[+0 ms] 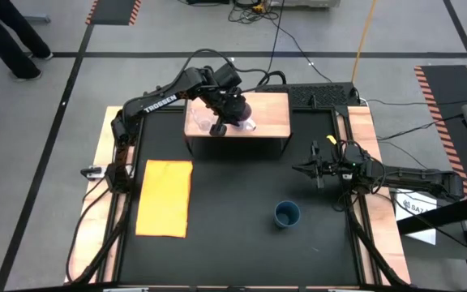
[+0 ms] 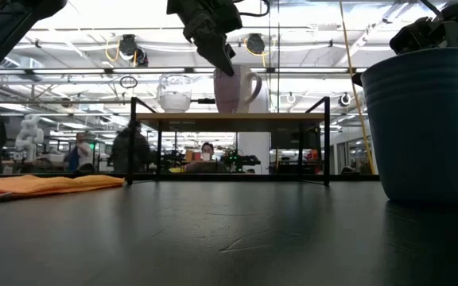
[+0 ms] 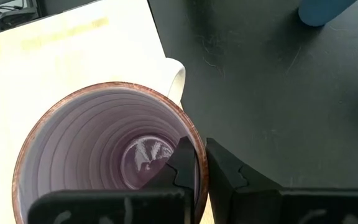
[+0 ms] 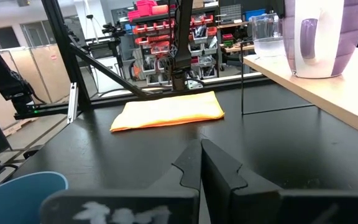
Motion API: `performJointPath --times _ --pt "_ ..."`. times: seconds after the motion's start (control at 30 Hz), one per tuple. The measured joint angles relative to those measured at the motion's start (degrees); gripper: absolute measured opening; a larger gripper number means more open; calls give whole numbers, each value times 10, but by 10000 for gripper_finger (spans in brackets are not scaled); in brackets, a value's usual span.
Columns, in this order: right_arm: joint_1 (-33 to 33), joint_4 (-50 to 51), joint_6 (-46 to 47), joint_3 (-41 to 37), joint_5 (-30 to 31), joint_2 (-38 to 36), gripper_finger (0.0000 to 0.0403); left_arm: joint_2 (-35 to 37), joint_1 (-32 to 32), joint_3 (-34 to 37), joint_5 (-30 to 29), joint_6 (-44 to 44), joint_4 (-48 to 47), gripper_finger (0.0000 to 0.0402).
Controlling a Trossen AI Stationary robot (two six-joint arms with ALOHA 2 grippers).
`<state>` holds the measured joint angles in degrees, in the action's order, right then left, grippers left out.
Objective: Stack small to large cups/mugs on shelf
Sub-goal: Put the purple mug on the shelf
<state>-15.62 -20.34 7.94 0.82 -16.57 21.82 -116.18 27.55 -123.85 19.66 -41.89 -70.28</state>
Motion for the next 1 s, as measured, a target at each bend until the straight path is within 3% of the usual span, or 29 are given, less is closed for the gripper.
performJointPath --times 0.23,0.53,1.0 --pt "0 0 2 0 0 0 0 0 0 0 -1 4 0 20" --pt "0 0 2 0 0 0 0 -4 2 2 -20 2 -7 79" --pt "0 0 2 0 0 0 0 -3 1 2 -12 2 -2 85"
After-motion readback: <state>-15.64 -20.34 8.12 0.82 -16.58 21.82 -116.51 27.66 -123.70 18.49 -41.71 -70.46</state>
